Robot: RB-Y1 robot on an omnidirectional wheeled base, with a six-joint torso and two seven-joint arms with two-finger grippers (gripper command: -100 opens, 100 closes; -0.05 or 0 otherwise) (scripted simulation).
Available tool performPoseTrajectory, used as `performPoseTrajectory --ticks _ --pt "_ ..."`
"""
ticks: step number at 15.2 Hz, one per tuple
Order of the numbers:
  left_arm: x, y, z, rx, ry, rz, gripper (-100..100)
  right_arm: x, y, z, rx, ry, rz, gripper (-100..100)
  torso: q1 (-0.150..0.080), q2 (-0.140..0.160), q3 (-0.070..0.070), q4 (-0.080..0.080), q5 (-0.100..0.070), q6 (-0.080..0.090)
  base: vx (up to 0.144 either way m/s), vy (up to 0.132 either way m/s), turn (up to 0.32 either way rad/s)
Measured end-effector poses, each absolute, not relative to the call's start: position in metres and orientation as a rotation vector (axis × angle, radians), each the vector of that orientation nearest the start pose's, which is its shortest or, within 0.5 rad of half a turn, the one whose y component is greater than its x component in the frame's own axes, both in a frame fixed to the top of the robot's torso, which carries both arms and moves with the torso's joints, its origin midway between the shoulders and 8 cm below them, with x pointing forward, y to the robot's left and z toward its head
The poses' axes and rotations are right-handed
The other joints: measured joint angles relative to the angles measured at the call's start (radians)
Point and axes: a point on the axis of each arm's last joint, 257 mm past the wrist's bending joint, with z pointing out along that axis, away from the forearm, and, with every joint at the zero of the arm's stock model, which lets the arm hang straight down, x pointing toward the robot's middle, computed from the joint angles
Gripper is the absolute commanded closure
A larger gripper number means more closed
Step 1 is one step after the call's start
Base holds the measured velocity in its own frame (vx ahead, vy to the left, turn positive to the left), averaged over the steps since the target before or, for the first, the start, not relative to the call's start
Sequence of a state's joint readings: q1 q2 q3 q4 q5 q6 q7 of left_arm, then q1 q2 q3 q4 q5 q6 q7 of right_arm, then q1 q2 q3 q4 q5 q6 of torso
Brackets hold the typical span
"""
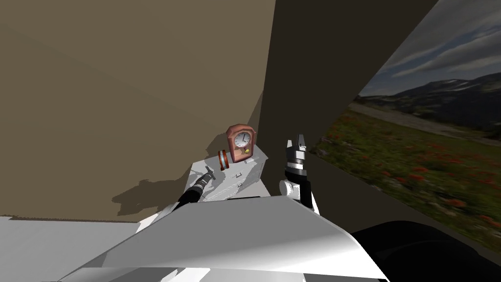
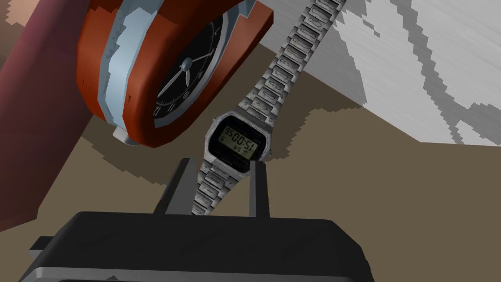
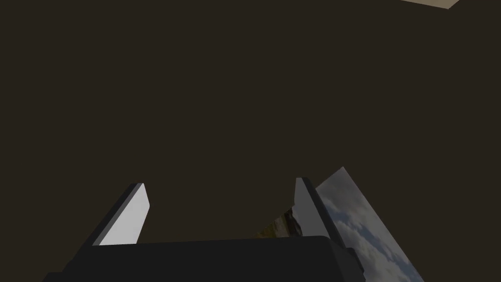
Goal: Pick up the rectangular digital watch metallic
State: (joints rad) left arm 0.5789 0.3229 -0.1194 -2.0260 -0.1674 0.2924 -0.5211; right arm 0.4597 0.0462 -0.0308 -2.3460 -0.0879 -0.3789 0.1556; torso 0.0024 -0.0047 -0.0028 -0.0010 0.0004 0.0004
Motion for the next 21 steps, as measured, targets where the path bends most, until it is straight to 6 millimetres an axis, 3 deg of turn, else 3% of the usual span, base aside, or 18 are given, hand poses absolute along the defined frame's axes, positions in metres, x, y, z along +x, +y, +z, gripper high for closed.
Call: performPoseTrajectory --ticks 3,4,11,16,20,21 --pt "0.359 0.31 -0.326 -0.651 1.886 -0.322 100 0.349 -0.299 0.044 0.698 0.578 1.199 0 -0.001 0.0 0.0 0.001 0.0 0.001 0.0 0.0 0.0" --pt "0.359 0.31 -0.326 -0.651 1.886 -0.322 -100 0.349 -0.299 0.044 0.698 0.578 1.199 0 -0.001 0.0 0.0 0.001 0.0 0.001 -0.073 -0.04 -0.032" --pt "0.37 0.312 -0.334 -0.606 1.898 -0.304 -100 0.349 -0.299 0.044 0.698 0.578 1.199 0 -0.002 0.008 0.005 0.003 0.0 0.002 -0.127 -0.029 -0.15" --pt "0.389 0.314 -0.331 -0.579 1.881 -0.318 -100 0.348 -0.299 0.044 0.698 0.578 1.198 0 0.004 -0.009 -0.005 -0.001 0.001 0.002 0.101 0.045 -0.072" --pt "0.403 0.324 -0.325 -0.58 1.859 -0.311 -100 0.349 -0.299 0.044 0.698 0.578 1.199 0 -0.002 -0.001 0.0 0.0 0.0 0.002 -0.007 -0.021 -0.061" --pt "0.404 0.325 -0.325 -0.582 1.857 -0.31 100 0.349 -0.299 0.044 0.698 0.578 1.199 0 -0.003 0.0 0.0 0.0 0.0 0.001 -0.003 0.005 0.094"
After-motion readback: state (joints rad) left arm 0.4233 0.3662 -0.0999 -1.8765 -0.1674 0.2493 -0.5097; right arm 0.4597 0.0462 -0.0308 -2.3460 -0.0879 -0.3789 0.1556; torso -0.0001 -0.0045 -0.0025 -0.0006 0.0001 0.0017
